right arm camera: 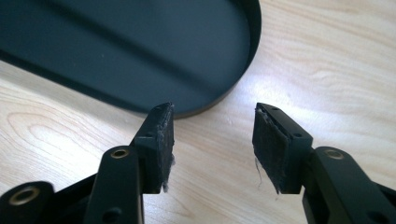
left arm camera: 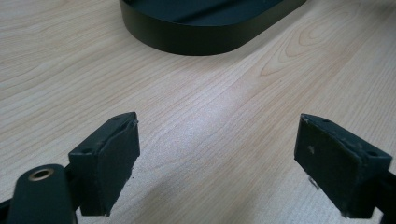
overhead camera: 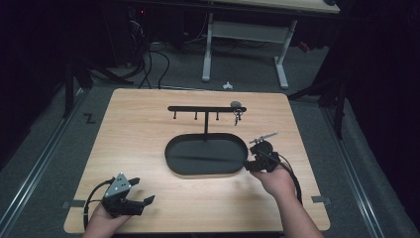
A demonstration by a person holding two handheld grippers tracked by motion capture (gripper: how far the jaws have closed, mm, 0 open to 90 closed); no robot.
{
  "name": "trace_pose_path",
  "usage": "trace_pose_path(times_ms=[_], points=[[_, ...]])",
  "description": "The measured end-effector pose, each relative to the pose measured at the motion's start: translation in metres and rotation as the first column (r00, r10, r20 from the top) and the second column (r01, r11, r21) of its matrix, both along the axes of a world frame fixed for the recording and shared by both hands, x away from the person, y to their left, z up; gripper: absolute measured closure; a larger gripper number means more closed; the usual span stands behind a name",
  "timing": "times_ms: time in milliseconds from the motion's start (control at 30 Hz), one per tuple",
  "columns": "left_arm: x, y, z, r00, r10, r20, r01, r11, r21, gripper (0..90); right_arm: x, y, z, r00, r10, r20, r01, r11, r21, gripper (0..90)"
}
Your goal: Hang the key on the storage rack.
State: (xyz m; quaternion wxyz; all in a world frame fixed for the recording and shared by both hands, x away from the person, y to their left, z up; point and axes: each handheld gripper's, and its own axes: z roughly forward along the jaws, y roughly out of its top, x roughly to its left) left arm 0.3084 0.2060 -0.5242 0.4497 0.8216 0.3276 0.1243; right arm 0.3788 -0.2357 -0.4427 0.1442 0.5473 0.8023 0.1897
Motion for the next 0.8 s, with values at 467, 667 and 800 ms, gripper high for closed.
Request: trace_pose_path(times_ms=[467, 667, 800], points=[[0.002, -0.005, -0.001, 0.9999, 0.004, 0.016, -0.005, 0.9997, 0.022, 14.5, -0.065, -0.027, -0.048, 0.9693, -0.08, 0.233, 0.056, 0.993, 0.108, 42.2], [0.001, -0.004, 0.0, 0.9996, 0.016, 0.023, -0.016, 0.9997, 0.02, 14.5, -0.1, -0.032, -0.061, 0.9387, -0.1, 0.33, 0.061, 0.99, 0.128, 39.5], [-0.001, -0.006, 0.001, 0.9993, 0.024, 0.031, -0.024, 0.9994, 0.023, 14.5, -0.122, -0.045, -0.07, 0.9298, -0.074, 0.36, 0.018, 0.987, 0.157, 39.3]])
